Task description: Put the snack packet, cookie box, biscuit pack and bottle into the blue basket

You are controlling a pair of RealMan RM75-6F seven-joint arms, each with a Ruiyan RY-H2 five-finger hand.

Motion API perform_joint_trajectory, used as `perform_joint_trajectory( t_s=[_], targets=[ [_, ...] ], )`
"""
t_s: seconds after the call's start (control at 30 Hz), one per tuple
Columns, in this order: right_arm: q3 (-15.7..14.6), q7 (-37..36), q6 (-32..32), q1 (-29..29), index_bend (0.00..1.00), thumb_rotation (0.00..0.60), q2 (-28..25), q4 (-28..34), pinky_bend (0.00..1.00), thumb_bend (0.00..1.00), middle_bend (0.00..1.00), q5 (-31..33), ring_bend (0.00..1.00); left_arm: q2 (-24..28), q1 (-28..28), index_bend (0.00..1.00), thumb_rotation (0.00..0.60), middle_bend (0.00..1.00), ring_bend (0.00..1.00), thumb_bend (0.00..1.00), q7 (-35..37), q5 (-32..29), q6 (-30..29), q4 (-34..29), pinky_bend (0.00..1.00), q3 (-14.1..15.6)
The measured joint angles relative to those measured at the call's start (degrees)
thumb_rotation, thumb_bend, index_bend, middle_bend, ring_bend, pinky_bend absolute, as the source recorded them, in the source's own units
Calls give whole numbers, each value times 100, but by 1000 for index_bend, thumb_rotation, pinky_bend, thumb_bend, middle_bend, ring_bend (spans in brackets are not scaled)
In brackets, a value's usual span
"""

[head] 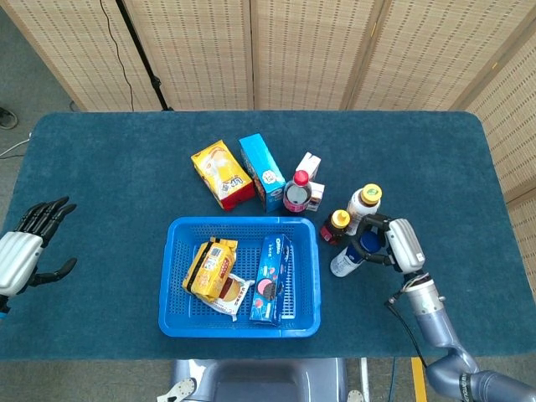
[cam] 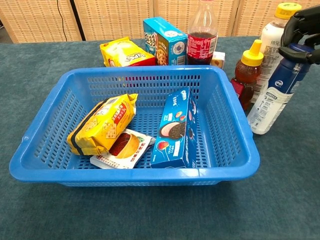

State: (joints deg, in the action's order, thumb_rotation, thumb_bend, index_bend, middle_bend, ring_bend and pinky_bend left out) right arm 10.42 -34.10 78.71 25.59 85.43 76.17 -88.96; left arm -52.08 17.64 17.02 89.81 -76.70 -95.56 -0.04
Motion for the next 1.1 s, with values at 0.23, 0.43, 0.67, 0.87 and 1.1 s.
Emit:
perform_joint_trajectory(
  t_s=[0.23,0.43,0.67,0.87,1.1],
  targets=[
    [0,112,187,-52,602,600,-163,249,802,410,613,-64,578,13,-16,0,600,0,0,300,34,47,10,-1,0,-15],
    [42,241,450,-93,604,600,-360,536,803,418,615,-187,579,22,-34,0,600,0,0,300,67,71,15,-2,0,-23],
    [226,613,677,-49,607,600,-768,1269,803,423,618,-419,580,38,-57,0,600,0,0,299,108,97,-21,-7,0,-42],
    [571,1295,552,281,607,600,-1091,2148,803,423,620,-524,581,47,-79,0,600,0,0,300,145,129,-49,7,0,-54],
    [926,1850,-211,988,608,600,-974,2644,803,423,620,-232,581,42,-69,0,600,0,0,300,166,142,-13,22,0,-65]
  ],
)
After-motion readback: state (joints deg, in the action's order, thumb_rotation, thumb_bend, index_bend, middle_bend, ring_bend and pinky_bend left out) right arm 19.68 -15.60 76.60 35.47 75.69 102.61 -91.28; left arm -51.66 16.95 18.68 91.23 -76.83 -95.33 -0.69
